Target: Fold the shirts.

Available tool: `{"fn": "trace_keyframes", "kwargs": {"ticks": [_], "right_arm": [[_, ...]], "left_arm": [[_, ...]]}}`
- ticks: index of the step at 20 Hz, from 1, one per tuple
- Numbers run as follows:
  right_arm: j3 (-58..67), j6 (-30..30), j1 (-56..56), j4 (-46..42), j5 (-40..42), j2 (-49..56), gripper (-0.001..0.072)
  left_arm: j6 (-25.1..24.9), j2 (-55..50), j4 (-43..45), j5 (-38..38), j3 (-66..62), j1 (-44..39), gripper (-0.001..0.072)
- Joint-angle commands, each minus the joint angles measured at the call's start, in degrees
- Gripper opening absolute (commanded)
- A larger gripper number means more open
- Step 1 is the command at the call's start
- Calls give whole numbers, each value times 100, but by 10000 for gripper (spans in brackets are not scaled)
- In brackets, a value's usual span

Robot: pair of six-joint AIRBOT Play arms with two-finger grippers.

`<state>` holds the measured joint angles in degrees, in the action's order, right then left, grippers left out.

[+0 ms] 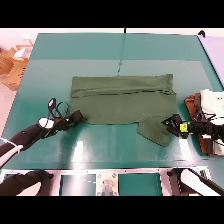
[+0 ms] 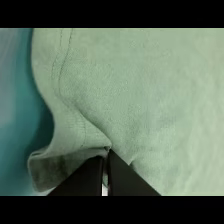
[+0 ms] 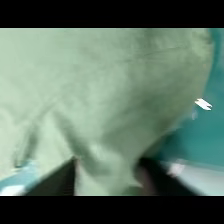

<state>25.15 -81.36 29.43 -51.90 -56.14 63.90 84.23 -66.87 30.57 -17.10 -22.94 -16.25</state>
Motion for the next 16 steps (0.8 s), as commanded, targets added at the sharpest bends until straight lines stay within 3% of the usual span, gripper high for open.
{"fn": "trace_keyframes", "kwargs": {"ticks": [1,2,5,9,13,16], "right_arm": [[118,192,9,33,-92,59,81],[127,227,9,28,-116,59,22],[157,240,15,-138,-315,52,18],[175,-358,15,-778,-688,-369,17],[378,-828,15,-1357,-1123,-990,17],[763,-863,2,-1279,-1342,-1064,17]], "left_arm": [[-79,-68,118,-431,-39,168,24],[-76,-68,212,-535,-44,240,24],[-70,-55,748,-1283,-269,586,23],[-2,-50,1784,-2791,-778,1099,23],[146,-50,2524,-3727,-1322,1338,22],[341,-52,3075,-4111,-1869,1338,22]]}}
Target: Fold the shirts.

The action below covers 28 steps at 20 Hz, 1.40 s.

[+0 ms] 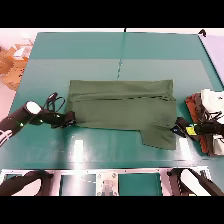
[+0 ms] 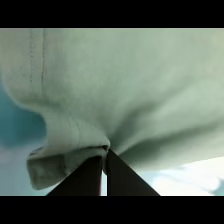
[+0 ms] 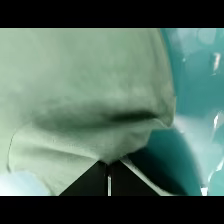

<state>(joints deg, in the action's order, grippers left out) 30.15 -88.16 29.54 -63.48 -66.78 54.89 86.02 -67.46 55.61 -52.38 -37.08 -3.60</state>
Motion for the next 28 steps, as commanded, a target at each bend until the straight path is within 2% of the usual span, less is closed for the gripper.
{"fn": "trace_keyframes", "kwargs": {"ticks": [1,8,14,20,21,22,23,24,25,27,28], "right_arm": [[348,-181,-13,-13,-315,-164,17],[1445,-160,-315,647,-52,236,17],[3364,-184,-911,883,459,1985,17],[4819,-184,-1237,1119,861,3950,18],[4935,-181,-1263,1198,1043,4232,19],[5016,-179,-1287,1250,1233,4446,19],[5106,-179,-1281,1248,1397,4618,37],[5191,-179,-1224,1248,1458,4719,101],[5287,-114,-1113,1246,1419,4754,194],[5556,240,-791,1226,855,4747,438],[5718,518,-575,1224,343,4747,522]], "left_arm": [[160,2,568,-647,-656,72,22],[90,-238,551,-763,-1836,72,23],[26,-1790,267,-597,-3512,72,23],[-48,-3602,-306,-85,-5292,50,27],[-55,-3823,-352,59,-5464,35,135],[-33,-3963,-446,328,-5569,31,458],[138,-3993,-476,730,-5582,68,610],[258,-3991,-494,944,-5652,142,612],[251,-3989,-494,874,-5777,249,612],[247,-3987,-498,96,-6164,549,612],[245,-3987,-501,-444,-6382,688,612]]}}
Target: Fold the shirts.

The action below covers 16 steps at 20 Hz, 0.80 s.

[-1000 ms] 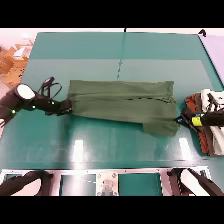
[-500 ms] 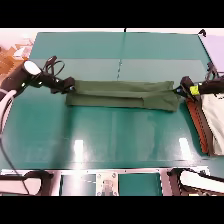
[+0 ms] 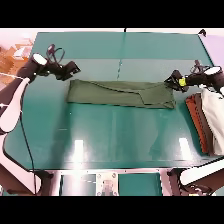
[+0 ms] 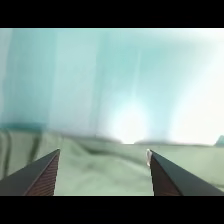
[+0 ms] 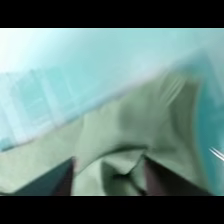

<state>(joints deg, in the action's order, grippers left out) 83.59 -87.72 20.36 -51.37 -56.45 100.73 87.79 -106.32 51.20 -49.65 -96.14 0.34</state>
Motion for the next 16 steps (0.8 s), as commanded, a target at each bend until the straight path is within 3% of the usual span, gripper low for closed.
{"fn": "trace_keyframes", "kwargs": {"ticks": [1,3,5,7,11,12,16], "right_arm": [[470,717,533,11,-1126,164,546],[476,990,866,-138,-1659,177,645],[422,1172,1049,-262,-1982,271,647],[422,1517,1051,-173,-2164,494,647],[426,2437,940,804,-2371,1019,647],[439,2625,911,970,-2409,1126,647],[498,2782,870,1012,-2461,1368,647]], "left_arm": [[68,-101,-57,-1200,-667,413,611],[72,-101,-61,-1912,-935,586,583],[79,-101,-68,-2159,-1029,643,579],[7,-101,-107,-2216,-1034,623,90],[-131,-101,-396,-2251,-1034,538,62],[-136,-101,-407,-2264,-1036,511,25],[-131,-101,-409,-2378,-1034,511,25]]}}
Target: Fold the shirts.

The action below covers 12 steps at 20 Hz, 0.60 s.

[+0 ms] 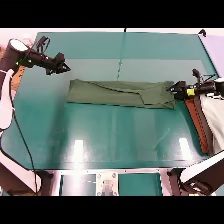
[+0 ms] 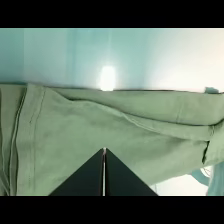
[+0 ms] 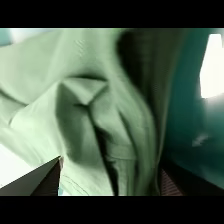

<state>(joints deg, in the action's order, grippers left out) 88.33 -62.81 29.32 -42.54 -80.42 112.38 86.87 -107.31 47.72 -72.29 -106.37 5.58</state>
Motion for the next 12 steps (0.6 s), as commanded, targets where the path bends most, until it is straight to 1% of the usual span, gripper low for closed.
{"fn": "trace_keyframes", "kwargs": {"ticks": [1,3,4,5,6,7,8,9,10,12], "right_arm": [[24,291,-39,127,-63,219,647],[46,291,-87,125,-50,219,643],[61,286,-114,122,0,219,577],[66,286,-157,122,98,219,430],[66,284,-210,122,247,219,305],[74,284,-273,122,350,219,197],[101,286,-345,125,374,219,67],[164,280,-413,122,343,212,19],[262,236,-466,118,258,205,18],[560,24,-538,76,15,133,17]], "left_arm": [[-39,-2,-61,-127,-11,-13,25],[-39,-2,-63,-122,-11,-13,25],[-39,-2,-63,-125,-11,-13,25],[-39,-2,-63,-127,-11,-20,25],[-46,-2,-63,-133,-11,-57,24],[-144,-2,-59,-122,-11,-125,24],[-315,-2,-59,-109,-11,-240,24],[-476,-4,-57,-42,-11,-413,24],[-564,-20,-57,74,-11,-612,24],[-669,-61,11,555,15,-1132,24]]}}
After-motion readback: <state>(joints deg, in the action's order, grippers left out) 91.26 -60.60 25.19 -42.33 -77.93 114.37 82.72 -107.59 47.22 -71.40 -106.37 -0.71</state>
